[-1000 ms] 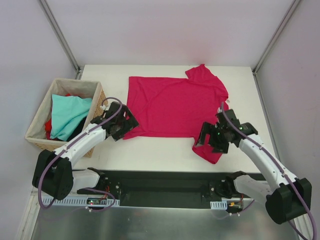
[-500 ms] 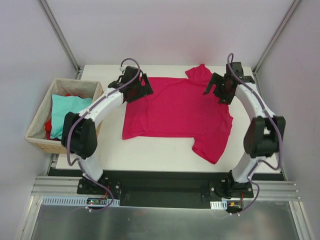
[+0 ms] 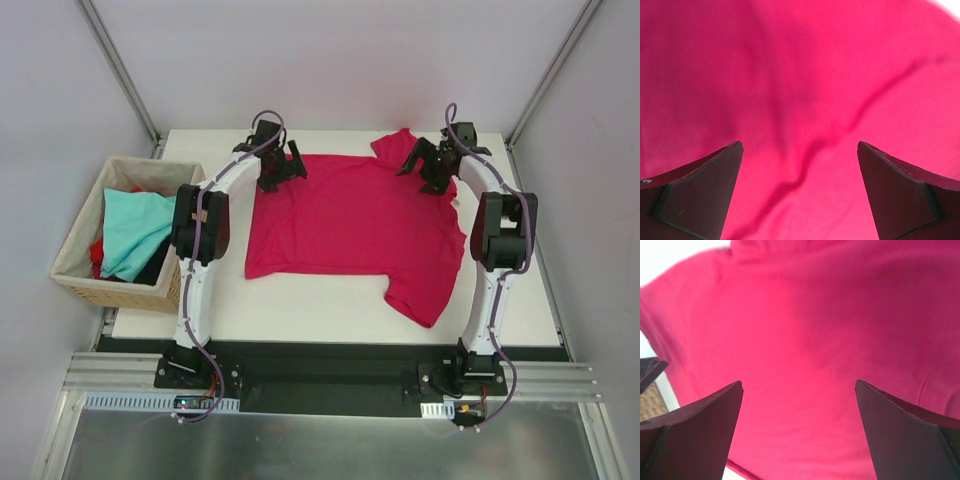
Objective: Fold and stack the t-shirts
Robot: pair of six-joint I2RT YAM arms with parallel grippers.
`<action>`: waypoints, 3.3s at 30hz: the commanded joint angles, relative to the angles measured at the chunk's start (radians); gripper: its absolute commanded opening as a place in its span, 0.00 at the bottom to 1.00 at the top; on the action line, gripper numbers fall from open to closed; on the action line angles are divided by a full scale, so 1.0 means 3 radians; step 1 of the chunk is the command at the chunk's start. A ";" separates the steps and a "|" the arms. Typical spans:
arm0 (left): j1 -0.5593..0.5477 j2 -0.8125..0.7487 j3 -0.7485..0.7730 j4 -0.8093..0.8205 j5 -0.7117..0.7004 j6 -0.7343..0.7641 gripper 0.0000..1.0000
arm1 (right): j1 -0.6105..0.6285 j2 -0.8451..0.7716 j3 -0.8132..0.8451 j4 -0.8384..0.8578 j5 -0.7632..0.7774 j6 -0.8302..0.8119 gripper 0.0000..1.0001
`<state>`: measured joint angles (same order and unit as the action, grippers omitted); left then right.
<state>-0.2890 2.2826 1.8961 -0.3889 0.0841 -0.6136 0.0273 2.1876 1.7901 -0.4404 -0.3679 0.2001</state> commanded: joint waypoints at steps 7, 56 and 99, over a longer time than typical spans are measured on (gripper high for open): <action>0.0258 0.0470 0.0638 0.0340 0.0681 -0.0424 0.98 | -0.0081 0.0449 0.0251 0.0660 -0.0614 0.0422 1.00; -0.0151 -0.3927 -0.4157 0.0478 -0.0418 -0.2234 0.83 | -0.0301 -0.3763 -0.3159 -0.1231 0.0296 0.0126 1.00; -0.0182 -0.2879 -0.4157 0.0898 -0.1206 -0.2388 0.00 | -0.0393 -0.3764 -0.3911 -0.1007 0.0725 0.0335 0.82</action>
<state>-0.3344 1.4151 0.6437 -0.1375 -0.2962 -1.3537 -0.0834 1.0683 0.6155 -0.7586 -0.1570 0.2890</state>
